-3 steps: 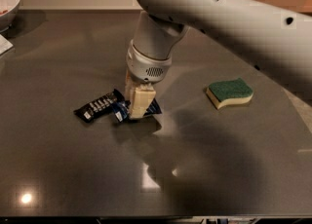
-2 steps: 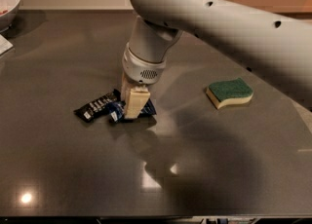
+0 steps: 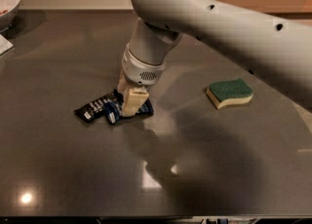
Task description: Move rxbar blueberry near rxbar chocolate
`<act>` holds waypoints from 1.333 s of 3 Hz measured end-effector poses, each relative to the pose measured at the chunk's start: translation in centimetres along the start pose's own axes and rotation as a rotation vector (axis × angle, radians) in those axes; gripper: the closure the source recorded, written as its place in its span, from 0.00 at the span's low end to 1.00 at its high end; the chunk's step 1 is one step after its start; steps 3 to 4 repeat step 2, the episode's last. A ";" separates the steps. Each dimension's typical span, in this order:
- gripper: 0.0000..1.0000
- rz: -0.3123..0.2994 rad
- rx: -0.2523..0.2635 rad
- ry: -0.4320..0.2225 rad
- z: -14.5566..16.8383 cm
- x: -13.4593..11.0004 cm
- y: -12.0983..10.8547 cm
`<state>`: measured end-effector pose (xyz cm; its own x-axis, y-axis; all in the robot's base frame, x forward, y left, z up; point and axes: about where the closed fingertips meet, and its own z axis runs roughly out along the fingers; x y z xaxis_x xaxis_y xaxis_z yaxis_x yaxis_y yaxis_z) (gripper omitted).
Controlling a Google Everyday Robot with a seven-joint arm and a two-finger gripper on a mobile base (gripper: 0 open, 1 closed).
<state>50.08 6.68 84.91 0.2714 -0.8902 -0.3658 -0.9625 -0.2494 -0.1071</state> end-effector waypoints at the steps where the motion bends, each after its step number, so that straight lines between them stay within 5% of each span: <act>1: 0.00 -0.002 0.000 0.001 0.0 -0.1 0.0; 4: 0.00 -0.002 0.000 0.001 0.0 -0.1 0.0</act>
Offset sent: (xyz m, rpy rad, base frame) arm -0.0006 0.0006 0.0000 -0.0006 -0.0006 0.0015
